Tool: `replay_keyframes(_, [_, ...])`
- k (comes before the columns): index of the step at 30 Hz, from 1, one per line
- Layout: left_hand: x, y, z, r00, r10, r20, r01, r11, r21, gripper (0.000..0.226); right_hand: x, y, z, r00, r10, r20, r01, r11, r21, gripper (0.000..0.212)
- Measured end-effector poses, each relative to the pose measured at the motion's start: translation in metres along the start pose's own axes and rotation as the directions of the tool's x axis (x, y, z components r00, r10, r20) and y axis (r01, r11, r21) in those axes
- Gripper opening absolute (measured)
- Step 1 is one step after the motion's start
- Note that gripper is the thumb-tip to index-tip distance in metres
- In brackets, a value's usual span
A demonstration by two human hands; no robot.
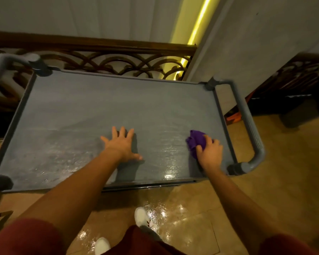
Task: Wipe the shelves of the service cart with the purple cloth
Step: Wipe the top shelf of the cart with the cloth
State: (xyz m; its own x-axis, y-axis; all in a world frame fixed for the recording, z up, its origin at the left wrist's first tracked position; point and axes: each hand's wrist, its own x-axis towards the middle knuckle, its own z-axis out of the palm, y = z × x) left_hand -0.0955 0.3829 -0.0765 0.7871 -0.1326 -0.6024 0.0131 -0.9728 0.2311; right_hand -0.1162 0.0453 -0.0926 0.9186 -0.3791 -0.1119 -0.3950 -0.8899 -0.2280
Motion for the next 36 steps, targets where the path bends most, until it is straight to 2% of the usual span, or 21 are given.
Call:
replay_keyframes(2, [0.021, 0.022, 0.002, 0.998, 0.056, 0.006, -0.056, 0.998, 0.026, 0.127, -0.030, -0.019, 0.012, 0.993, -0.088, 0.085, 0.075, 0.987, 0.141, 0.068])
replay_keyframes(3, [0.032, 0.027, 0.002, 0.997, 0.071, 0.001, -0.071, 0.997, 0.038, 0.122, -0.048, -0.032, 0.019, 0.973, -0.188, 0.134, 0.164, 0.972, 0.171, 0.073])
replay_keyframes(6, [0.061, 0.028, -0.002, 0.998, 0.056, 0.006, -0.056, 0.998, 0.041, 0.105, -0.081, -0.051, 0.035, 0.851, -0.450, 0.272, 0.443, 0.892, 0.090, 0.078])
replay_keyframes(8, [0.071, 0.026, 0.004, 0.999, 0.039, 0.002, -0.039, 0.995, 0.091, 0.108, -0.056, -0.032, 0.028, 0.815, -0.490, 0.309, 0.500, 0.864, 0.050, 0.075])
replay_keyframes(10, [0.075, 0.027, 0.012, 0.999, 0.040, -0.004, -0.039, 0.988, 0.150, 0.121, -0.014, -0.001, 0.016, 0.869, -0.415, 0.269, 0.431, 0.902, -0.004, 0.071])
replay_keyframes(12, [0.077, 0.028, 0.014, 0.999, 0.049, 0.015, -0.051, 0.984, 0.169, 0.134, 0.031, 0.026, 0.004, 0.959, -0.259, 0.115, 0.265, 0.964, -0.040, 0.068])
replay_keyframes(14, [0.077, 0.026, 0.014, 0.998, 0.053, 0.019, -0.056, 0.983, 0.176, 0.141, 0.075, 0.030, 0.001, 0.996, -0.082, -0.033, 0.082, 0.997, 0.004, 0.067])
replay_keyframes(18, [0.078, 0.022, 0.016, 0.996, 0.084, -0.002, -0.082, 0.982, 0.168, 0.140, 0.168, -0.015, 0.000, 0.966, 0.204, -0.161, -0.190, 0.977, 0.100, 0.065])
replay_keyframes(22, [0.083, 0.019, 0.022, 0.996, 0.083, -0.040, -0.076, 0.983, 0.169, 0.138, 0.239, -0.098, 0.009, 0.954, 0.269, -0.135, -0.242, 0.952, 0.188, 0.065])
replay_keyframes(24, [0.086, 0.018, 0.024, 0.995, 0.088, -0.044, -0.078, 0.980, 0.184, 0.137, 0.238, -0.157, 0.027, 0.983, 0.147, -0.112, -0.127, 0.978, 0.167, 0.067])
replay_keyframes(26, [0.085, 0.019, 0.024, 0.996, 0.079, -0.044, -0.070, 0.981, 0.182, 0.138, 0.202, -0.218, 0.048, 0.993, -0.091, -0.076, 0.099, 0.989, 0.108, 0.067])
replay_keyframes(27, [0.081, 0.017, 0.021, 0.995, 0.077, -0.061, -0.065, 0.981, 0.181, 0.138, 0.172, -0.251, 0.059, 0.973, -0.226, -0.043, 0.229, 0.968, 0.101, 0.066])
replay_keyframes(28, [0.077, 0.019, 0.017, 0.993, 0.087, -0.074, -0.075, 0.985, 0.155, 0.137, 0.140, -0.276, 0.068, 0.933, -0.360, 0.009, 0.358, 0.929, 0.092, 0.065])
replay_keyframes(30, [0.060, 0.021, 0.016, 0.989, 0.102, -0.110, -0.093, 0.992, 0.084, 0.131, 0.071, -0.305, 0.076, 0.746, -0.637, 0.196, 0.630, 0.770, 0.104, 0.064])
replay_keyframes(31, [0.051, 0.018, 0.019, 0.985, 0.101, -0.140, -0.092, 0.993, 0.074, 0.127, 0.057, -0.305, 0.076, 0.659, -0.709, 0.253, 0.703, 0.700, 0.130, 0.063])
replay_keyframes(32, [0.033, 0.008, 0.025, 0.981, 0.076, -0.181, -0.066, 0.996, 0.062, 0.124, 0.058, -0.300, 0.069, 0.605, -0.753, 0.260, 0.735, 0.653, 0.181, 0.062])
replay_keyframes(33, [0.011, -0.011, 0.034, 0.974, 0.031, -0.223, -0.020, 0.999, 0.050, 0.123, 0.070, -0.287, 0.061, 0.612, -0.758, 0.224, 0.725, 0.651, 0.224, 0.060])
replay_keyframes(34, [-0.017, -0.042, 0.043, 0.964, -0.042, -0.262, 0.050, 0.998, 0.025, 0.122, 0.085, -0.275, 0.055, 0.677, -0.713, 0.185, 0.672, 0.700, 0.241, 0.058])
replay_keyframes(36, [-0.074, -0.119, 0.063, 0.932, -0.230, -0.281, 0.227, 0.973, -0.042, 0.122, 0.130, -0.237, 0.044, 0.877, -0.476, 0.064, 0.455, 0.866, 0.206, 0.054])
